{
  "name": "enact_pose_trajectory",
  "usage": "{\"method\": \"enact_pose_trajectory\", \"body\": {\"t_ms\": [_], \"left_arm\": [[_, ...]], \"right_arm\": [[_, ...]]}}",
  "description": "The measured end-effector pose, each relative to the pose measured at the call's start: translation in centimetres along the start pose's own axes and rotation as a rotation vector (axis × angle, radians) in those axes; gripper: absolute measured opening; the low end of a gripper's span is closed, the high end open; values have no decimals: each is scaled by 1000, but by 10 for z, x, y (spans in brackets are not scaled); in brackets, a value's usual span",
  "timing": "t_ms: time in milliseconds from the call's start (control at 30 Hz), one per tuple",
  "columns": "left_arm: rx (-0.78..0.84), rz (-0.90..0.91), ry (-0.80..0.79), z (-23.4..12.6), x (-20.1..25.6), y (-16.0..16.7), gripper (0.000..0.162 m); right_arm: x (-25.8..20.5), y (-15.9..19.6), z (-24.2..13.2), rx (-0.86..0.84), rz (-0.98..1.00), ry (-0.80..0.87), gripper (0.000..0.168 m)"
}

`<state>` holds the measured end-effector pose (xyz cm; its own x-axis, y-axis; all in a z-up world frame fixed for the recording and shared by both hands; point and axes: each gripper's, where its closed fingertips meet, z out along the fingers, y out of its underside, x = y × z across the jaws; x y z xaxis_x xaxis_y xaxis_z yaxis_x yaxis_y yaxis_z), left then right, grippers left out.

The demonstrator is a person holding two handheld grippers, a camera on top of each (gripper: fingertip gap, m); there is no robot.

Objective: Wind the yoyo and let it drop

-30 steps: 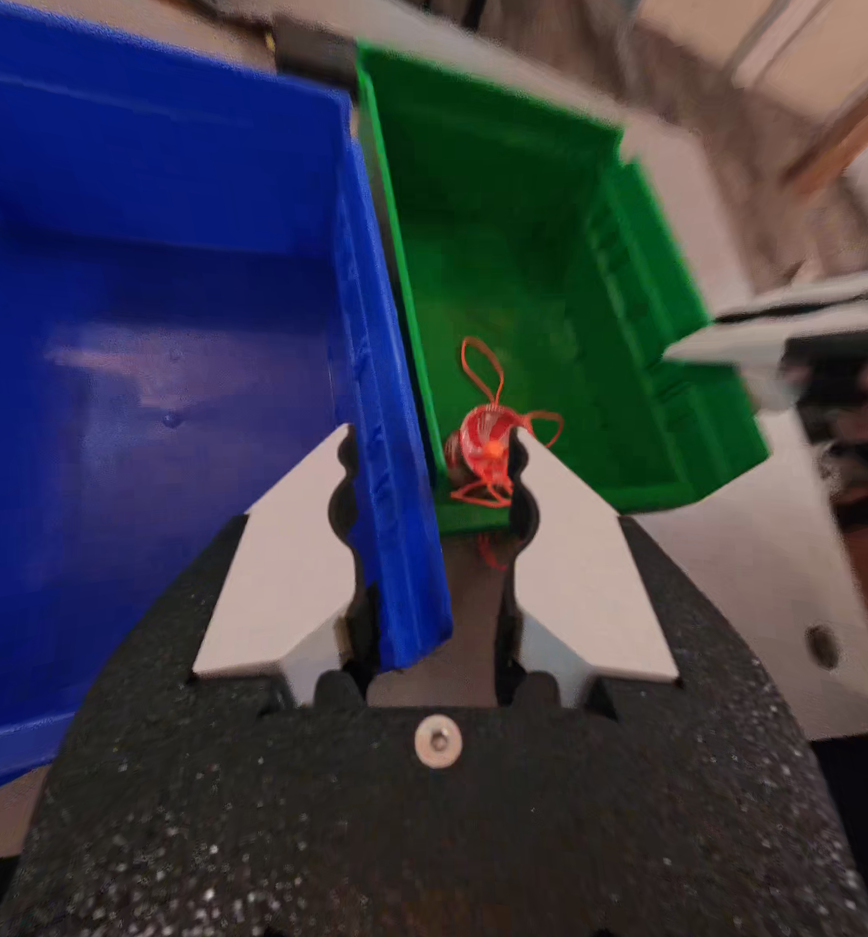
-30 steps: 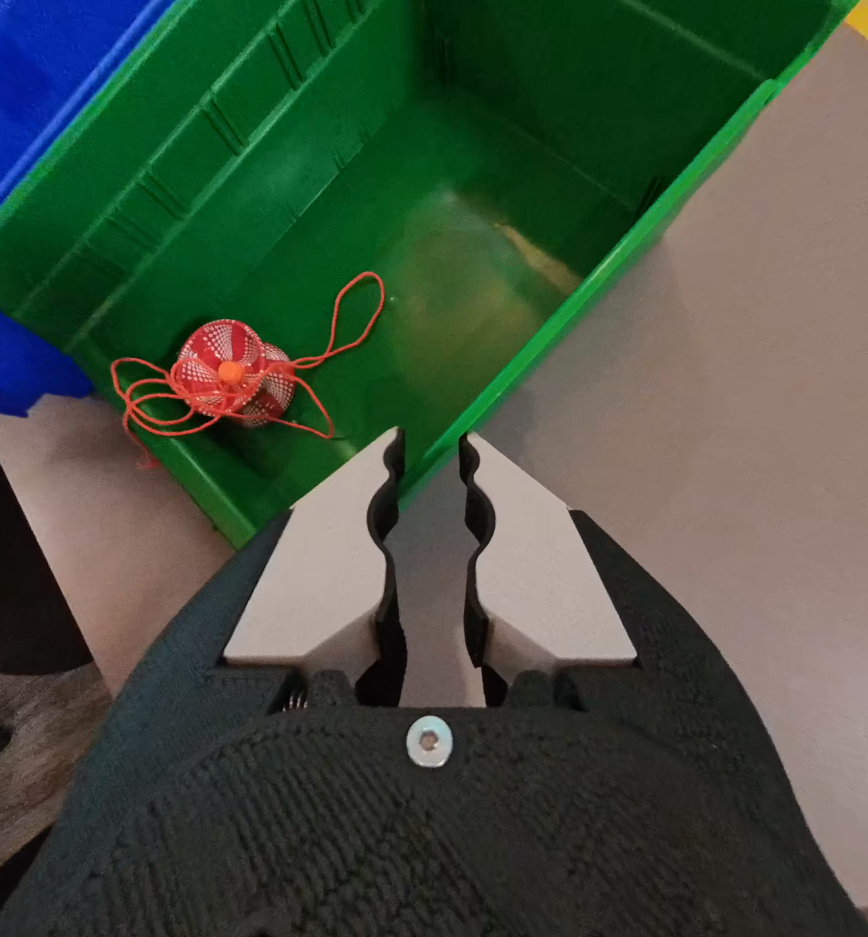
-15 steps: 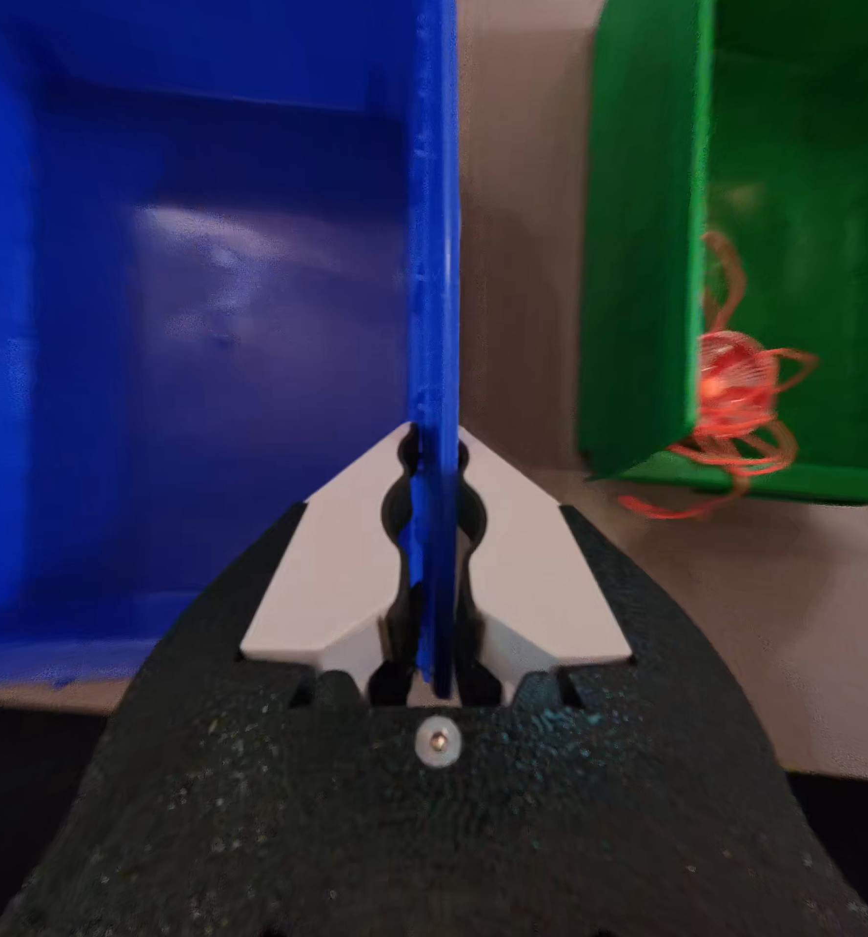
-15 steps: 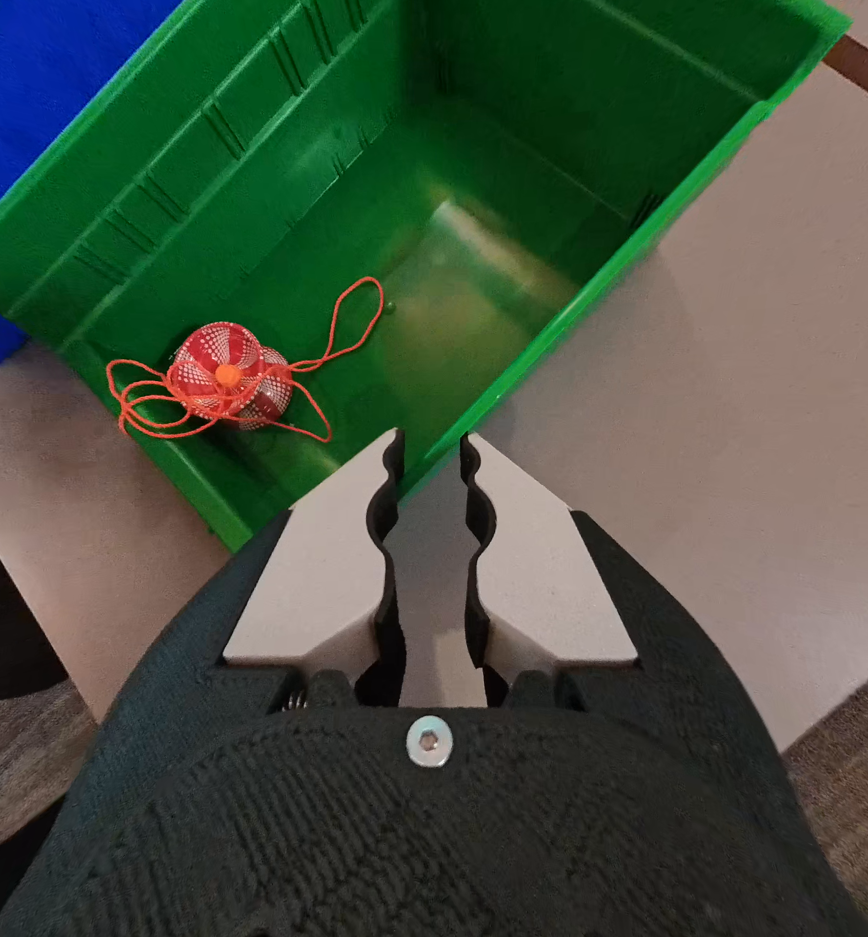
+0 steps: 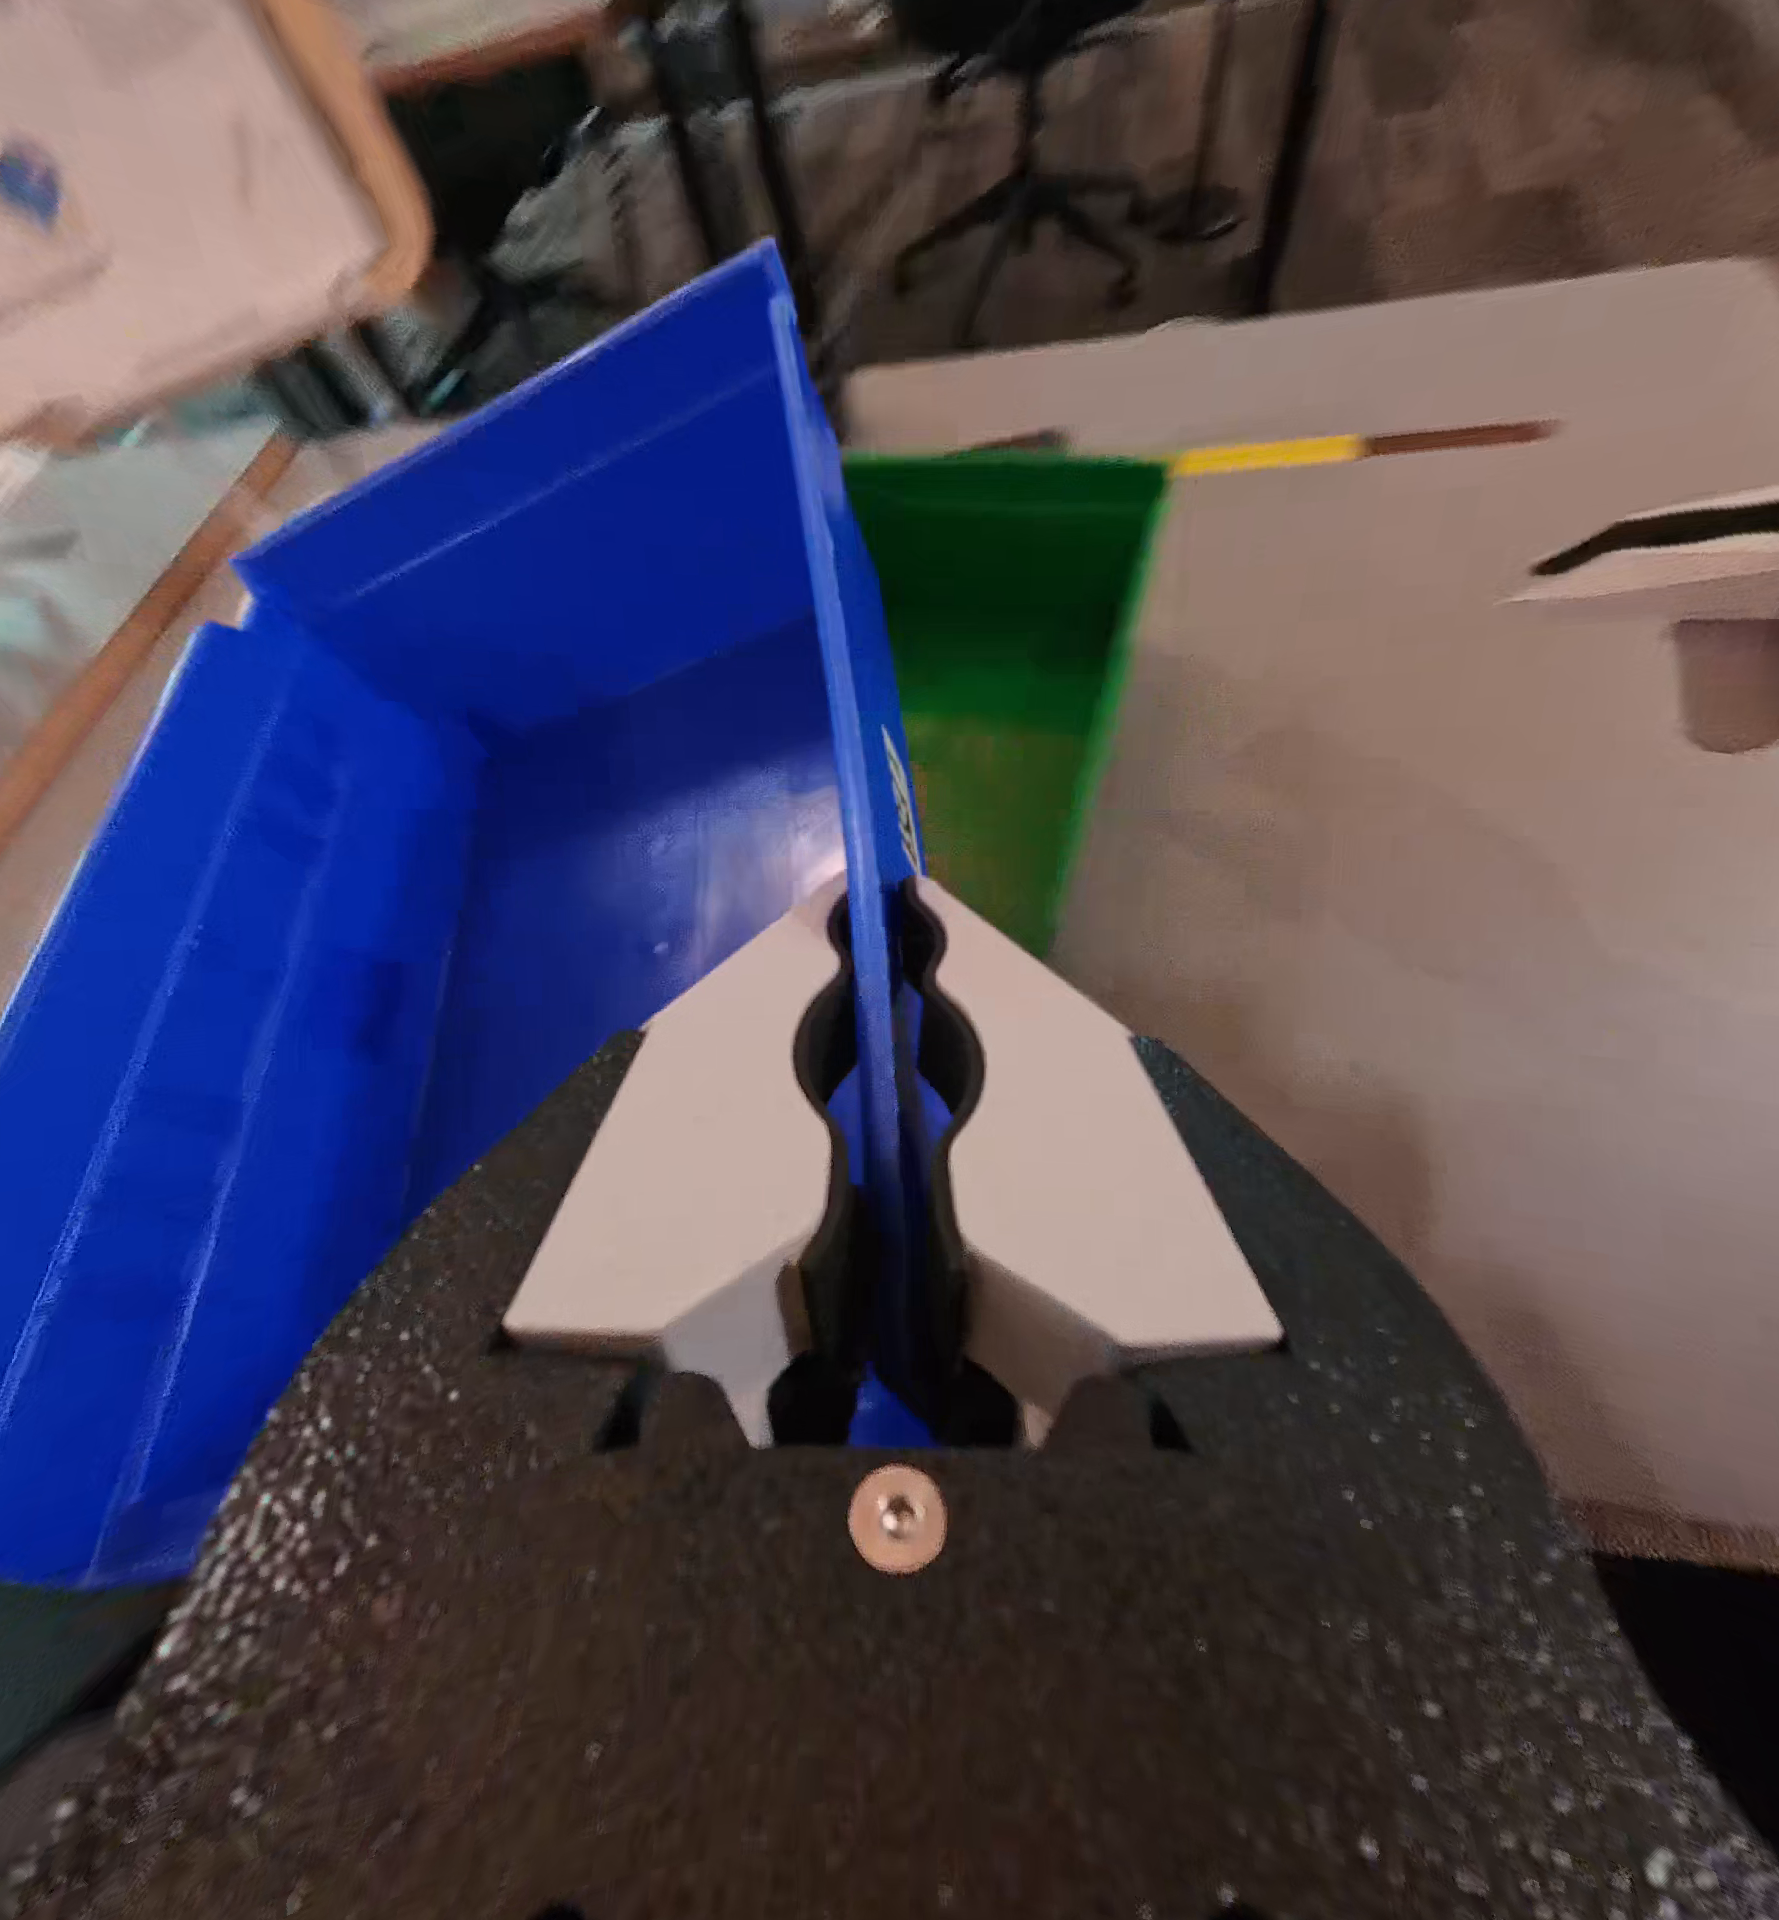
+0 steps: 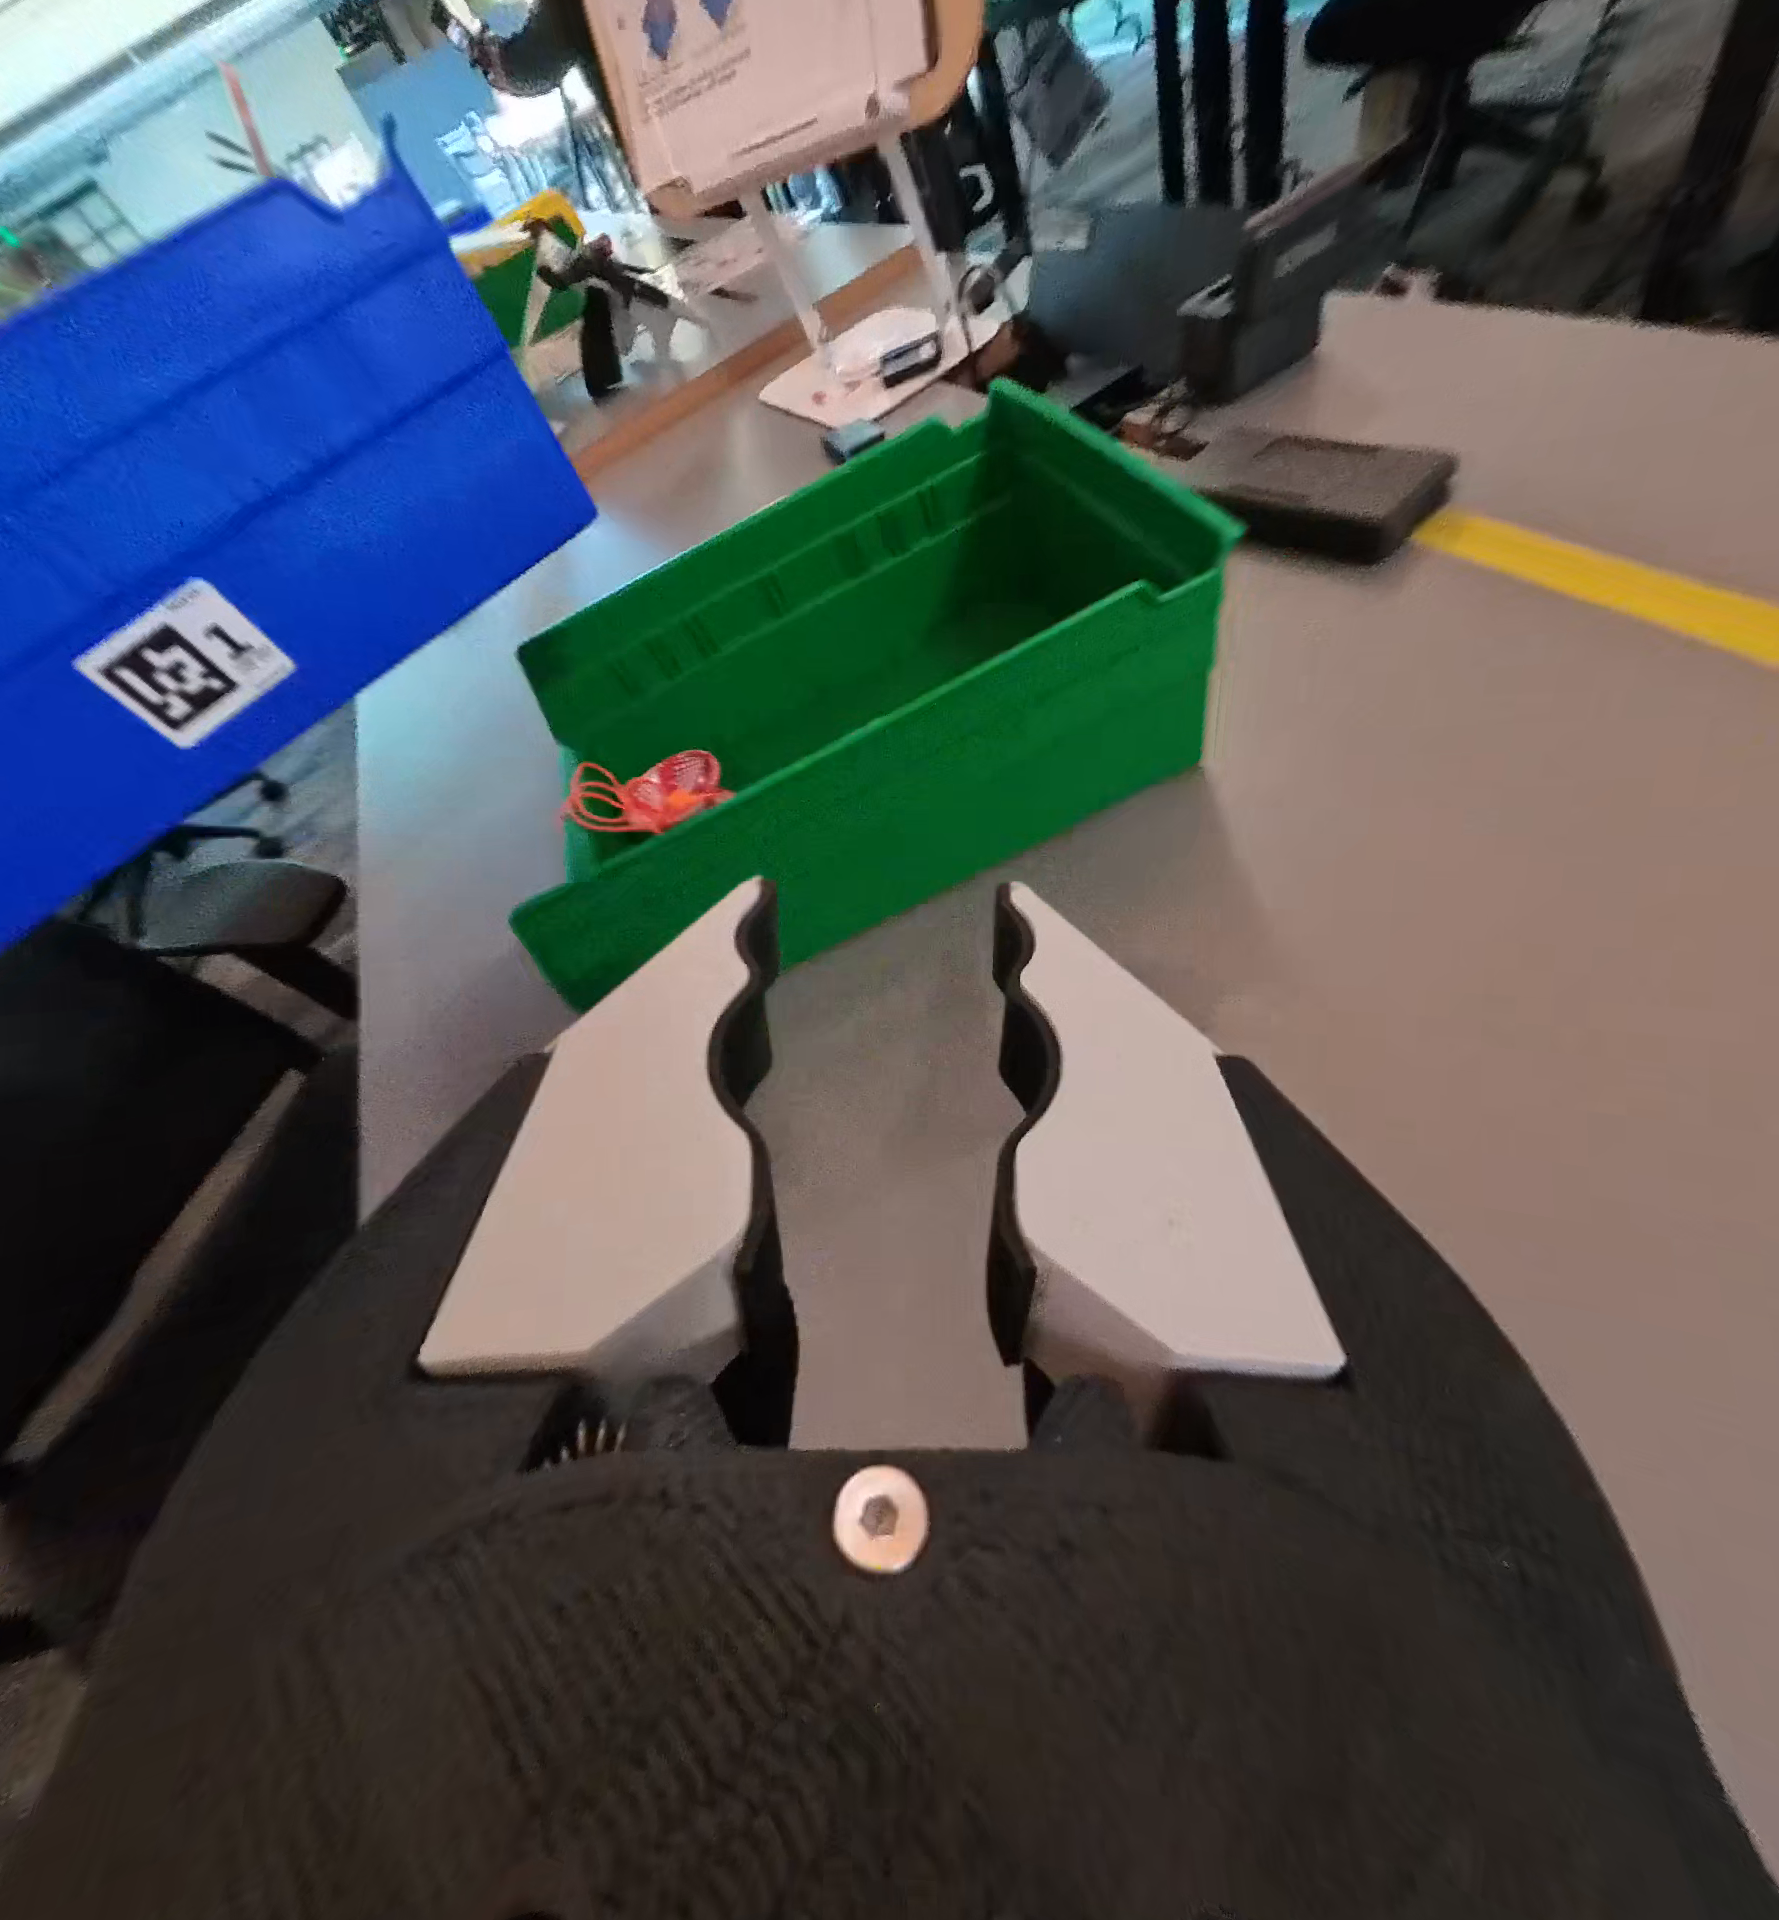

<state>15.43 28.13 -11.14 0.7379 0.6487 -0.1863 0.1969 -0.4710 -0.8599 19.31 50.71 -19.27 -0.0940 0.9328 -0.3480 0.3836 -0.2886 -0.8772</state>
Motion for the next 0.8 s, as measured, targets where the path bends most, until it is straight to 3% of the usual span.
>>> {"method": "enact_pose_trajectory", "body": {"t_ms": [167, 333, 467, 667, 800], "left_arm": [[183, 229, 345, -23, 145, -52, 2], [184, 386, 688, 0, 268, -38, 2], [91, 491, 701, 53, 311, 3, 3], [11, 519, 597, 117, 320, 36, 3], [-190, 348, 654, 144, 324, 59, 6]], "right_arm": [[62, -15, -106, 165, -71, 225, 37], [118, -36, -196, 328, -131, 505, 29], [135, -33, -218, 314, -135, 557, 26], [131, -11, -214, 271, -184, 524, 28], [108, 2, -202, 294, -142, 361, 30]]}}
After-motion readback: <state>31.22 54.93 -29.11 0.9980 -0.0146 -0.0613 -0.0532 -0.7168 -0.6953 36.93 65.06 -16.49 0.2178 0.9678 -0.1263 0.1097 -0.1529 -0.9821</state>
